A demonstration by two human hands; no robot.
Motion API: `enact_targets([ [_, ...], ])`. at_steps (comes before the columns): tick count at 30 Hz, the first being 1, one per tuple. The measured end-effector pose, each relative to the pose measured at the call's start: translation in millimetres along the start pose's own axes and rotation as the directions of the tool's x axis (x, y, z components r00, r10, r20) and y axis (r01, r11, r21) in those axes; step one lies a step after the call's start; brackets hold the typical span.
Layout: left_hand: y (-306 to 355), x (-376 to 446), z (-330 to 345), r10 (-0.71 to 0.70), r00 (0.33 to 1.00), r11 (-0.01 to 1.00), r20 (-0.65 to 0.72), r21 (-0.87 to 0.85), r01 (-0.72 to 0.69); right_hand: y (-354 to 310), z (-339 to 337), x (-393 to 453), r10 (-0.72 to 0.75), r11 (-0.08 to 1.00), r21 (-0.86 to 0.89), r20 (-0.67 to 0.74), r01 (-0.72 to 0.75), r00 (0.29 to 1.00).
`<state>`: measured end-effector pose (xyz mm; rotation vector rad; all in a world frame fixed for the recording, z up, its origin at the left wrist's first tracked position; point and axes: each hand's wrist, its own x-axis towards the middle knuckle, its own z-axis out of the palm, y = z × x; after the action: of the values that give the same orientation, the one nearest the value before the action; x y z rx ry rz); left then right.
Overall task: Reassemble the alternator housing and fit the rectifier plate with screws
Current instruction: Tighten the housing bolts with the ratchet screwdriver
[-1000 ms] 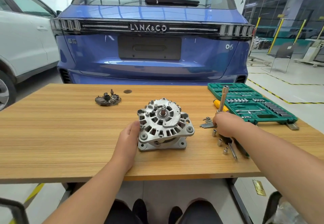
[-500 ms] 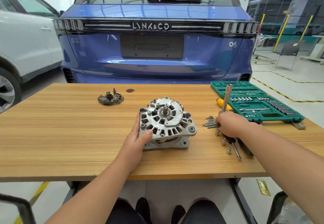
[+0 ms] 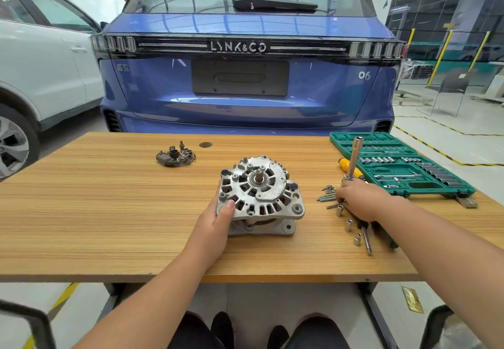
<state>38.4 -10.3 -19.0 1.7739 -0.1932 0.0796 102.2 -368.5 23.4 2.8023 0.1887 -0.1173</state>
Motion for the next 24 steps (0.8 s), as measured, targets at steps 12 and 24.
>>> enact_targets([
  [12,1.7,-1.4,1.8,-0.002,1.000,0.999,-0.025,0.038,0.003,-17.3,-50.1,-26.4,0.124,0.869,0.493,-0.316,0.051,0.941],
  [24,2.9,-2.5,1.9,0.043,0.999,0.996,-0.003,0.076,-0.042,-136.8,-122.2,-100.1,-0.028,0.618,0.671,-0.500,0.408,0.865],
])
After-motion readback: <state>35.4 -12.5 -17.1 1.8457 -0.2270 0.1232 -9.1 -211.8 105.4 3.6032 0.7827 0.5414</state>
